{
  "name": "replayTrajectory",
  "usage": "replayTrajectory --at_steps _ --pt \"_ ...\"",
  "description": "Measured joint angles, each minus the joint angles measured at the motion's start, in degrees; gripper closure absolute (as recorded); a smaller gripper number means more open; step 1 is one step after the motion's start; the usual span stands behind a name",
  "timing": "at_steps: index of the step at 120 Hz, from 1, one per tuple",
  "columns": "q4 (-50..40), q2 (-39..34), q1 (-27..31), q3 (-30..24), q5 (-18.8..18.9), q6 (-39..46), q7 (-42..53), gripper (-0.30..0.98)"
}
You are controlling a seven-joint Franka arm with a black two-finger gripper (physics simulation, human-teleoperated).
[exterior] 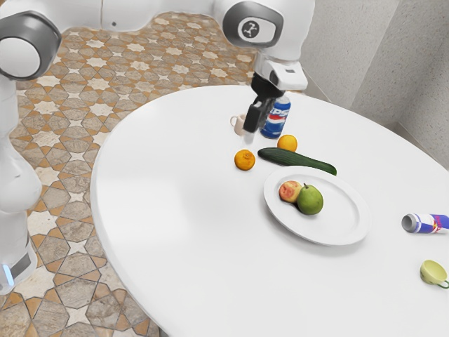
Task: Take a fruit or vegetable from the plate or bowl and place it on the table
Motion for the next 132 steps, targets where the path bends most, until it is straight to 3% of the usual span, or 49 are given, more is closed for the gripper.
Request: replayTrajectory --at_steps 35,50,71,132 --pt "3.26 8.69 -2.48 -3.75 0.50 1.29 13.20 0.02" --pt "3.54 9.77 0.52 -1.97 0.69 2.41 17.52 0.02" --pt "9.18 18.82 -0.09 -1.53 2.39 4.20 22.41 0.02" --pt "9.38 26.75 -2.47 1.07 2.94 16.18 32.34 0.02"
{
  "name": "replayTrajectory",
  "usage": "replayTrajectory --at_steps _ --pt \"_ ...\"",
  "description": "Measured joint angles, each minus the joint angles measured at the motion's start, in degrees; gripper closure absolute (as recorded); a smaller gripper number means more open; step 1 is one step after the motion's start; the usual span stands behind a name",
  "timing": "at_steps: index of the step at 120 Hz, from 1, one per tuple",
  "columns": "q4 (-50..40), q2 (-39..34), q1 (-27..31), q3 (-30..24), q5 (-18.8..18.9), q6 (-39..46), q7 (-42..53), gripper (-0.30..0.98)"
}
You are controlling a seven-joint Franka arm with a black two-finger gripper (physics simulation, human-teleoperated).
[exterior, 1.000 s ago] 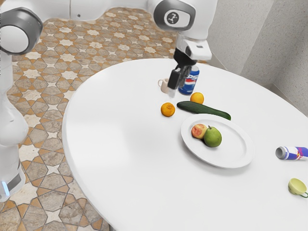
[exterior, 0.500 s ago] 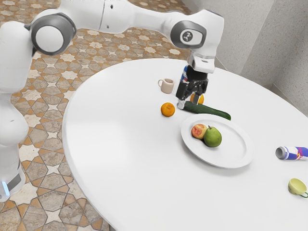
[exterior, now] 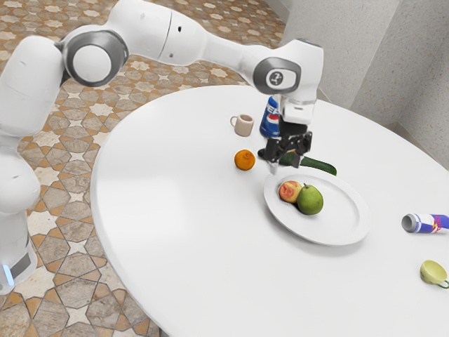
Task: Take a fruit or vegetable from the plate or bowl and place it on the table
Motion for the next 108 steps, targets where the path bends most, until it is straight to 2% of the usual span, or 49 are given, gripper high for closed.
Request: replayTrajectory --at_steps 28,60,68,94,108 --pt "-0.40 1.89 -1.32 0.01 -0.26 5.04 2.30 0.02" --pt "-1.04 4.41 -1.97 0.44 -0.39 6.73 3.95 0.02" --pt "-1.04 4.97 -2.30 0.61 -0.36 7.00 4.25 -0.02" --pt "-1.04 6.07 -2.82 1.28 -0.41 8.61 5.02 0.01" --pt "-1.04 6.12 -2.77 2.21 -0.38 9.88 5.23 0.16"
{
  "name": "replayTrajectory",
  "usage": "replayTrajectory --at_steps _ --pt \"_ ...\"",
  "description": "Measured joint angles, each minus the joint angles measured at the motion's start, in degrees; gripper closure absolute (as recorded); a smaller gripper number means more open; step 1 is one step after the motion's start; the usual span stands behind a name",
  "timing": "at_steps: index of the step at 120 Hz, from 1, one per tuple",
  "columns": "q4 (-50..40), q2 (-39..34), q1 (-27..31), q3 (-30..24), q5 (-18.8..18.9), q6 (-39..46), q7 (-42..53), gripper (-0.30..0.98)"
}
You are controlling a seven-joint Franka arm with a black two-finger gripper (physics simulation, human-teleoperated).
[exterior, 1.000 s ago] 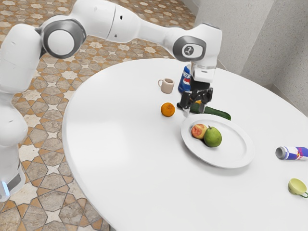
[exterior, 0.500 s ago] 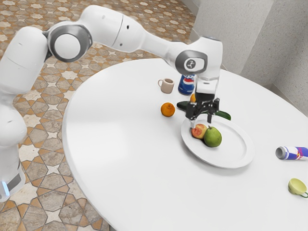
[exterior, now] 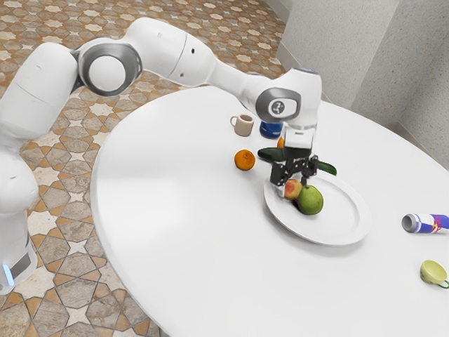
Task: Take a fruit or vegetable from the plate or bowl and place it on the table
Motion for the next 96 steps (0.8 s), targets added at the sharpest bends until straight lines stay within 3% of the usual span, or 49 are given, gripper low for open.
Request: replayTrajectory --at_steps 13,31,48,56,63,68,77,96 --pt "0.47 -0.67 0.11 0.22 0.31 1.31 0.08 0.35" --pt "5.86 -2.79 0.05 0.60 0.77 2.45 0.06 0.48" --pt "18.23 -1.71 -3.91 10.17 0.29 8.41 -0.20 0.44" --pt "23.33 3.42 -10.08 19.25 -0.58 13.62 -0.33 0.35" --pt "24.74 7.36 -19.14 31.93 -1.51 19.58 -0.95 0.29" --pt "24.92 8.85 -22.27 36.65 -2.23 23.34 -1.43 0.26" --pt "24.80 9.45 -24.16 39.75 -3.09 28.36 -2.17 0.21" --pt "23.99 9.71 -24.07 40.82 -5.66 34.19 -3.63 0.14"
